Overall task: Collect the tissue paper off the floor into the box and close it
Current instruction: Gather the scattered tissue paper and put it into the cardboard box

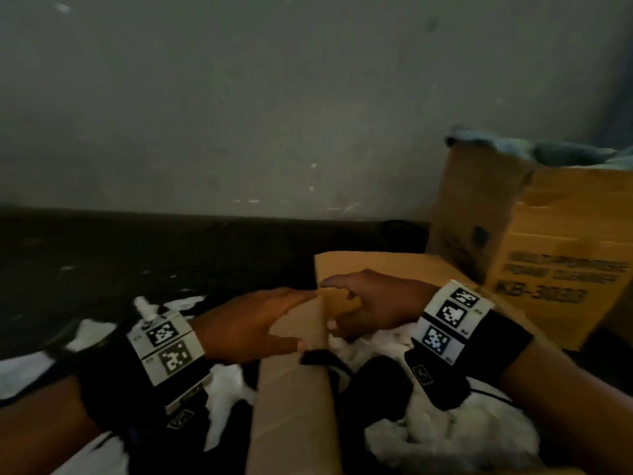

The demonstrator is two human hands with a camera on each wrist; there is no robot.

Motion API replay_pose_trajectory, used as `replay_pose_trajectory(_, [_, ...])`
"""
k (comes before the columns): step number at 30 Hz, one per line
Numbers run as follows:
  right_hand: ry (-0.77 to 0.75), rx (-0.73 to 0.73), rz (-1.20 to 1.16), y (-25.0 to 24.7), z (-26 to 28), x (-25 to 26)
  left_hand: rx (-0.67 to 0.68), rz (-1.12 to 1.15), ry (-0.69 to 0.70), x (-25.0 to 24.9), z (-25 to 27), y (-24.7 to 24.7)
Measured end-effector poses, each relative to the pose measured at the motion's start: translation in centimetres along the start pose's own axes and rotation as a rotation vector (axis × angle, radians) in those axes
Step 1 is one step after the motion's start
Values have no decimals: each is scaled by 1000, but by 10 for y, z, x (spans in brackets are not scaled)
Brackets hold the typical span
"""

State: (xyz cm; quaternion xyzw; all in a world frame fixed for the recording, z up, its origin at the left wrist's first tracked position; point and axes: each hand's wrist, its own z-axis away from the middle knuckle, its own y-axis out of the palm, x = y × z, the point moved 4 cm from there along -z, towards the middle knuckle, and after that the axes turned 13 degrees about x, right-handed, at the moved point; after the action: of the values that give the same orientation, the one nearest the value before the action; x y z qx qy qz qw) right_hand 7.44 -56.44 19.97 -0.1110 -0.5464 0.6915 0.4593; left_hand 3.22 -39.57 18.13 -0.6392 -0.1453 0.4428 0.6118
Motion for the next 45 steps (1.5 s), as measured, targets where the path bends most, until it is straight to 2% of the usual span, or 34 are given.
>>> replay_pose_trajectory(6, [-196, 157, 125, 8, -100, 126, -7, 26, -340, 117, 127, 3])
replay_pose_trajectory(10, [-230, 191, 186, 36, -174, 183, 19, 78, -413, 192, 203, 26])
replay_pose_trajectory(13, [-196, 304, 126, 78, -219, 213, 10, 130, -512, 250, 253, 53])
replay_pose_trajectory(16, [-44, 356, 42, 131, -252, 216, 15, 111, -670, 326, 291, 83])
replay_pose_trajectory(19, [209, 317, -73, 174, -274, 186, 101, 136, -861, 390, 309, 102])
replay_pose_trajectory(22, [530, 238, -126, 198, -278, 143, 170, 112, -975, 436, 313, 110])
replay_pose_trajectory(25, [692, 200, -240, 219, -275, 111, 216, 139, -1061, 469, 313, 125])
replay_pose_trajectory(27, [723, 173, -284, 234, -282, 102, 263, 170, -1057, 476, 307, 136])
replay_pose_trajectory(29, [712, 182, -247, 247, -293, 108, 259, 174, -992, 469, 297, 144])
replay_pose_trajectory(32, [612, 197, -256, 256, -312, 138, 246, 222, -809, 443, 273, 158])
replay_pose_trajectory(35, [424, 207, -362, 254, -323, 169, 265, 408, -603, 405, 253, 162])
replay_pose_trajectory(37, [360, 187, -393, 248, -316, 181, 214, 487, -486, 389, 251, 158])
replay_pose_trajectory(38, [367, 170, -400, 242, -306, 183, 170, 446, -452, 386, 254, 155])
replay_pose_trajectory(39, [403, 165, -408, 237, -292, 182, 140, 363, -439, 385, 257, 151])
replay_pose_trajectory(41, [507, 210, -396, 232, -258, 175, 147, 223, -499, 392, 270, 149])
replay_pose_trajectory(43, [556, 287, -392, 237, -224, 164, 244, 253, -584, 401, 282, 152])
replay_pose_trajectory(45, [566, 385, -431, 257, -199, 161, 336, 371, -575, 398, 288, 162])
